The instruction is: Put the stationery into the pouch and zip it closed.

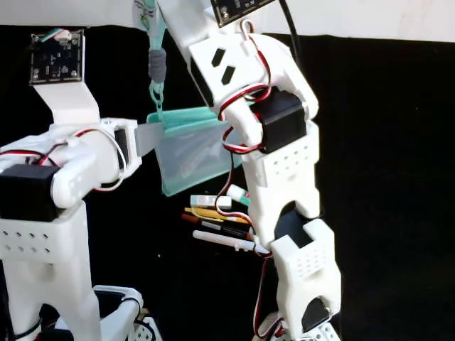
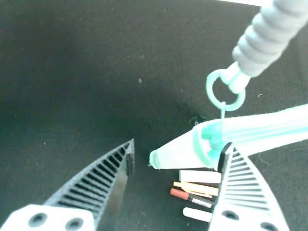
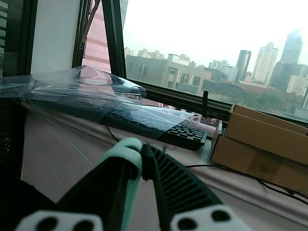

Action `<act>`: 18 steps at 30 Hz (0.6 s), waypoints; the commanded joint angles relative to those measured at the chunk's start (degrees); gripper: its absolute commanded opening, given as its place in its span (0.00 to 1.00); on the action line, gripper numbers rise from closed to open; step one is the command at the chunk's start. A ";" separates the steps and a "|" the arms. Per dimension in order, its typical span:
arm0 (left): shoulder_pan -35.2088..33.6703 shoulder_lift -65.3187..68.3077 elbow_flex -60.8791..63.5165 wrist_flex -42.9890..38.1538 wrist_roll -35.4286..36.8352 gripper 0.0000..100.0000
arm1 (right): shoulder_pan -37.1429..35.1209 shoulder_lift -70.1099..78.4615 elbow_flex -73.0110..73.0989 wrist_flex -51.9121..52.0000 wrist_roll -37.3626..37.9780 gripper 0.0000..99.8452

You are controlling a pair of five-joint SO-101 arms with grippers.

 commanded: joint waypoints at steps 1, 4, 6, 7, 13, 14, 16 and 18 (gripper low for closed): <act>-0.13 -0.13 3.38 -0.53 -0.09 0.29 | -0.13 -0.22 -0.48 -0.84 -0.26 0.01; 0.66 -0.13 7.34 -0.18 -0.09 0.29 | -0.04 -0.22 -0.48 -0.84 -0.09 0.01; 3.03 -0.13 11.12 -0.35 -0.18 0.29 | 0.75 -0.22 -0.57 -0.84 -0.18 0.01; 4.35 -0.13 13.05 -0.62 -0.18 0.29 | 1.10 -0.22 -0.57 -0.84 -0.18 0.01; 10.77 -0.13 21.05 -4.66 -0.18 0.29 | 3.03 -0.31 -0.57 -0.84 -0.26 0.01; 11.38 -0.13 21.76 -5.10 -0.18 0.29 | 3.21 -0.31 -0.57 -0.84 -0.26 0.01; 12.00 -0.13 22.99 -5.98 -0.18 0.25 | 3.30 -0.31 -0.57 -0.84 -0.26 0.01; 11.82 -0.13 23.52 -6.86 -0.18 0.19 | 3.30 -0.31 -0.57 -0.84 -0.26 0.01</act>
